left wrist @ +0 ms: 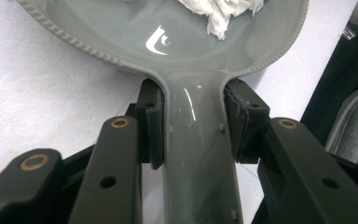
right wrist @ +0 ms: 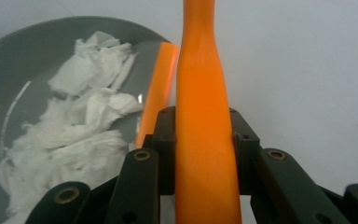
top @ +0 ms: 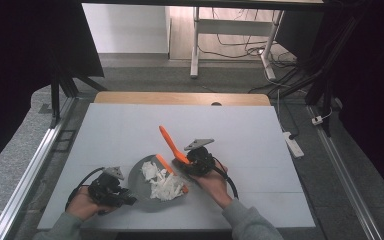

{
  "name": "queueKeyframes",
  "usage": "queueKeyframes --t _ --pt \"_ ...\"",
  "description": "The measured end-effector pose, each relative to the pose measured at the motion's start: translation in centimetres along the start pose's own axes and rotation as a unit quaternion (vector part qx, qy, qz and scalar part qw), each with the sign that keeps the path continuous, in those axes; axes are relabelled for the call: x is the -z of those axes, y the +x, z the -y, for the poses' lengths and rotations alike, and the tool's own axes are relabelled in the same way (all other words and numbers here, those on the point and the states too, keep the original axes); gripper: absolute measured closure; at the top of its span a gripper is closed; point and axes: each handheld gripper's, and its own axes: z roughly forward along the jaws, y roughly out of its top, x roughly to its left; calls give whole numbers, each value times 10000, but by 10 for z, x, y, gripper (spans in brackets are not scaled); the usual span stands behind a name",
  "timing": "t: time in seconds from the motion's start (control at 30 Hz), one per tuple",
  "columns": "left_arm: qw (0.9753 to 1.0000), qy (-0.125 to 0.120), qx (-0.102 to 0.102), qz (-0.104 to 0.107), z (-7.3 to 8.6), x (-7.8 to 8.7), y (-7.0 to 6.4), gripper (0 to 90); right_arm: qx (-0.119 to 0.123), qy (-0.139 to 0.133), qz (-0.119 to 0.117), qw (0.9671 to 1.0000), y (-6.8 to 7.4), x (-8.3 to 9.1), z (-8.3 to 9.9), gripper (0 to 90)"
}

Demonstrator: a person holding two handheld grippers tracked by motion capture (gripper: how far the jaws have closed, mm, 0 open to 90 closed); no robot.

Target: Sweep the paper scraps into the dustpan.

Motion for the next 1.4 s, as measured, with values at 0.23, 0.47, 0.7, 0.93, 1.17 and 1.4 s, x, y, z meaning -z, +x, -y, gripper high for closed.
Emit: queueKeyframes --t 0.23,0.47,0.7,0.93,1.17,1.4 --pt "10000 -6 2 -2 0 0 0 613 34 -24 -148 9999 17 -5 -3 702" --pt "10000 4 -10 -10 0 0 0 613 160 -218 -582 9979 39 -7 -9 702" --pt "10000 4 1 7 0 0 0 614 359 -402 -759 9957 52 -7 -18 702" --pt "10000 15 -2 17 0 0 1 614 280 -683 -526 9959 34 14 -22 702" --pt "10000 -5 14 10 0 0 0 613 133 -797 -267 9964 13 26 -21 702" --pt "10000 -4 15 1 0 -1 0 614 -92 -549 112 9984 -11 16 -9 702"
